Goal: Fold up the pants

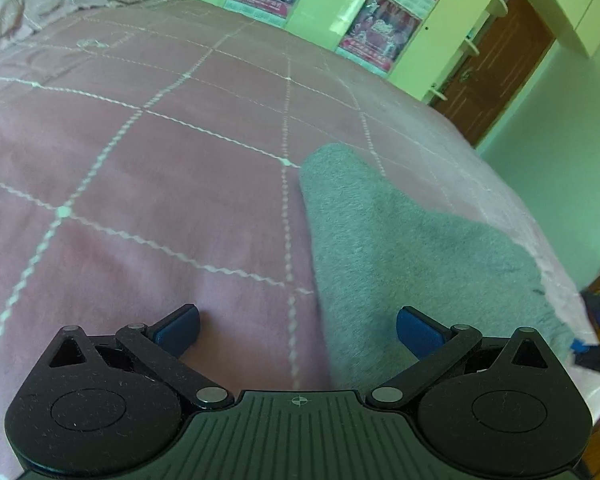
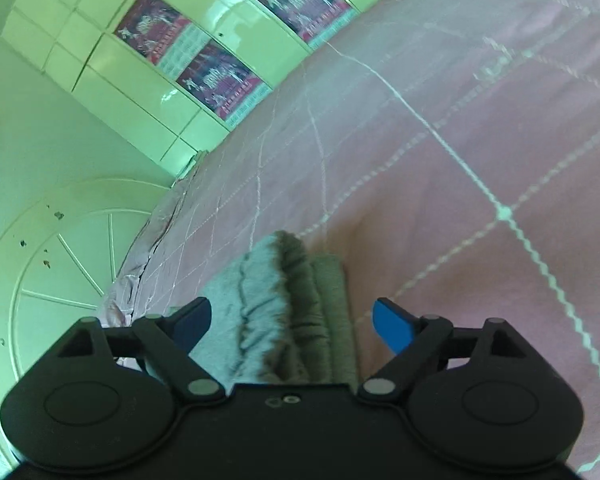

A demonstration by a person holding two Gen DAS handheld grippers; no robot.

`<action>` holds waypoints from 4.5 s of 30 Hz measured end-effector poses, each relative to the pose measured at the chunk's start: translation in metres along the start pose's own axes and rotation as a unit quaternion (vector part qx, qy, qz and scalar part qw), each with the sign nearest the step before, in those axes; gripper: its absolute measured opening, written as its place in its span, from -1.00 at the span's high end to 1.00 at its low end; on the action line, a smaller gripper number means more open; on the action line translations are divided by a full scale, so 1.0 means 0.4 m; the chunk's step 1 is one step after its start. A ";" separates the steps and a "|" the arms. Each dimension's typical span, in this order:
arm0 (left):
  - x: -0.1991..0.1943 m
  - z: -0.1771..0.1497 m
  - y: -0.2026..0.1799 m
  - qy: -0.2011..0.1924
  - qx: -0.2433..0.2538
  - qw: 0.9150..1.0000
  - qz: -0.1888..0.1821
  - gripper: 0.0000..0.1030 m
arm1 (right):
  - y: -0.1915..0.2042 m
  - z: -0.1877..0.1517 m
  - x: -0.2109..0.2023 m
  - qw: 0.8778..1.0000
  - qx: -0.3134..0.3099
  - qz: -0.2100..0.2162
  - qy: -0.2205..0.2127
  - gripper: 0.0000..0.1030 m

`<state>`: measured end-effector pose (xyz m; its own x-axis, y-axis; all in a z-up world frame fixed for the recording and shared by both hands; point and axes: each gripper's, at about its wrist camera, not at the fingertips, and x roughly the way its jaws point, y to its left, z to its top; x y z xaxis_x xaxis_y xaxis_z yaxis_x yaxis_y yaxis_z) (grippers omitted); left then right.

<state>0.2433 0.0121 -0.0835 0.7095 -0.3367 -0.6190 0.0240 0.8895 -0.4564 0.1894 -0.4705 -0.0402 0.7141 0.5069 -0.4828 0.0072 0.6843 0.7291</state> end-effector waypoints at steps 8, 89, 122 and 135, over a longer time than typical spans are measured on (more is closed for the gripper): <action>0.032 0.017 0.038 0.021 -0.035 0.998 -0.054 -1.00 | -0.003 -0.007 0.030 1.000 -0.003 0.017 0.019 -0.49; 0.244 0.052 0.078 0.128 -0.186 0.935 -0.273 0.36 | -0.068 0.053 0.151 0.969 0.061 0.143 0.194 -0.07; 0.279 0.520 0.080 -0.040 -0.029 0.996 -0.072 -1.00 | 0.138 0.328 0.531 0.992 -0.084 0.079 0.050 -0.39; 0.159 0.387 -0.044 -0.060 0.131 0.980 0.135 -1.00 | 0.302 0.198 0.388 0.969 -0.243 -0.050 0.026 -0.89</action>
<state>0.3969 0.0228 -0.0157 0.7918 -0.0538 -0.6084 -0.0063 0.9953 -0.0963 0.3564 -0.3506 0.0115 0.6911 0.4429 -0.5712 -0.2646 0.8904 0.3702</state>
